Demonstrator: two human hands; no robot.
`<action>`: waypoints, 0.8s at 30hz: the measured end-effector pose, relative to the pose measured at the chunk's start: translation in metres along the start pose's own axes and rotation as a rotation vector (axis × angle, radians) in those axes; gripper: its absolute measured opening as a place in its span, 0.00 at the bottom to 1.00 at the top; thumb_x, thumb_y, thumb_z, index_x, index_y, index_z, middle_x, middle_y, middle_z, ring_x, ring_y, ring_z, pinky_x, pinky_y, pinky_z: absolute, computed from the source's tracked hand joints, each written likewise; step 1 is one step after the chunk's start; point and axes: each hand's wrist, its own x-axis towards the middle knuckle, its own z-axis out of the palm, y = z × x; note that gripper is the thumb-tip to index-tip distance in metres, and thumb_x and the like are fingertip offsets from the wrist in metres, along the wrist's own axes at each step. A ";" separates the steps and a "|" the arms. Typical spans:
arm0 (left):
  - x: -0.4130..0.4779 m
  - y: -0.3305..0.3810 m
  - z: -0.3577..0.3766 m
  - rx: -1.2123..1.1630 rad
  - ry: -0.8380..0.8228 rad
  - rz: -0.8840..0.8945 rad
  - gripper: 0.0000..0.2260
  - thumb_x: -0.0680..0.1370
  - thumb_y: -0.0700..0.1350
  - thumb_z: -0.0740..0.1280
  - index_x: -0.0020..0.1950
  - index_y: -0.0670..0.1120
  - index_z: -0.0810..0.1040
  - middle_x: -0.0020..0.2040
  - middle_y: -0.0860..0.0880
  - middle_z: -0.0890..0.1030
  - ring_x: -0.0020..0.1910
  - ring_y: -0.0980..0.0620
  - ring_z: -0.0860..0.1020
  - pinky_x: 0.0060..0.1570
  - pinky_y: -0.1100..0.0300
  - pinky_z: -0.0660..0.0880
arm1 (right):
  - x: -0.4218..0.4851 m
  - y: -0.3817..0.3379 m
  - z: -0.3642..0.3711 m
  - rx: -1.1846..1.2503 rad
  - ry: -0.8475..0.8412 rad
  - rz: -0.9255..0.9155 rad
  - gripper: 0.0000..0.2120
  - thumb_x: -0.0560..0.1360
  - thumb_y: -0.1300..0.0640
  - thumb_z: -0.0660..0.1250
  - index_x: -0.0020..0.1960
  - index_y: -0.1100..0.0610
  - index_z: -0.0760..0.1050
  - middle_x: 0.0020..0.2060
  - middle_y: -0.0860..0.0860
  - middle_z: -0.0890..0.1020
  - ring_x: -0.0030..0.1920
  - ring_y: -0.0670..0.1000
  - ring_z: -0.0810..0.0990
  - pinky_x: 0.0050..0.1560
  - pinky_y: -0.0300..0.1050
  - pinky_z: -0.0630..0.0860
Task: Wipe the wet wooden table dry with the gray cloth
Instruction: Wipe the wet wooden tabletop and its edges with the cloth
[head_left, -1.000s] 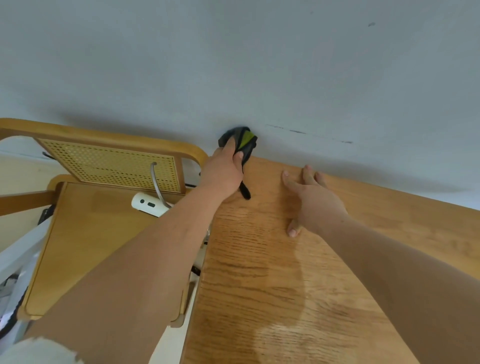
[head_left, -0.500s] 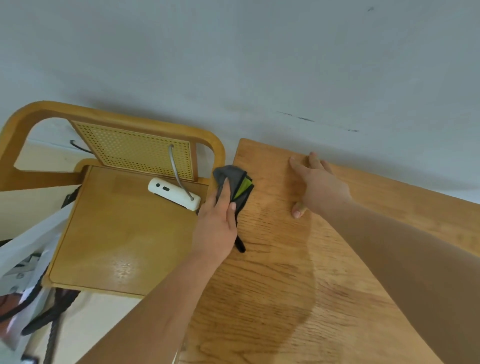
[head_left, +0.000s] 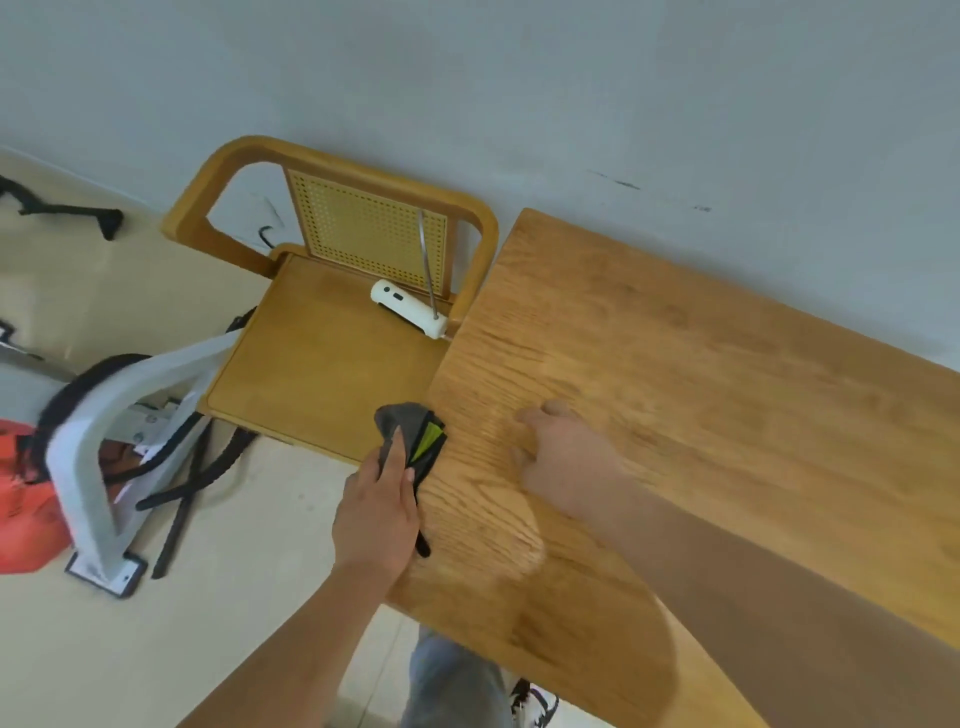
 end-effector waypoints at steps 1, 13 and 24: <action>-0.016 -0.007 0.001 0.019 0.011 -0.008 0.25 0.86 0.53 0.55 0.83 0.56 0.56 0.73 0.47 0.72 0.63 0.42 0.74 0.58 0.46 0.77 | -0.019 -0.001 0.012 0.004 -0.018 -0.011 0.23 0.83 0.45 0.62 0.77 0.49 0.67 0.68 0.50 0.70 0.69 0.55 0.72 0.53 0.48 0.76; -0.065 -0.048 -0.004 0.030 -0.008 -0.037 0.26 0.86 0.55 0.51 0.84 0.58 0.50 0.67 0.47 0.73 0.60 0.45 0.73 0.52 0.47 0.79 | -0.067 -0.010 0.072 -0.024 -0.077 0.099 0.39 0.75 0.41 0.73 0.80 0.40 0.58 0.79 0.53 0.59 0.80 0.59 0.55 0.71 0.60 0.72; 0.057 -0.003 -0.011 -0.164 -0.220 -0.008 0.23 0.88 0.54 0.46 0.83 0.58 0.47 0.65 0.42 0.76 0.55 0.42 0.78 0.51 0.49 0.76 | -0.047 -0.027 0.095 -0.127 -0.052 0.221 0.41 0.75 0.47 0.75 0.82 0.41 0.57 0.82 0.56 0.51 0.81 0.63 0.48 0.72 0.64 0.69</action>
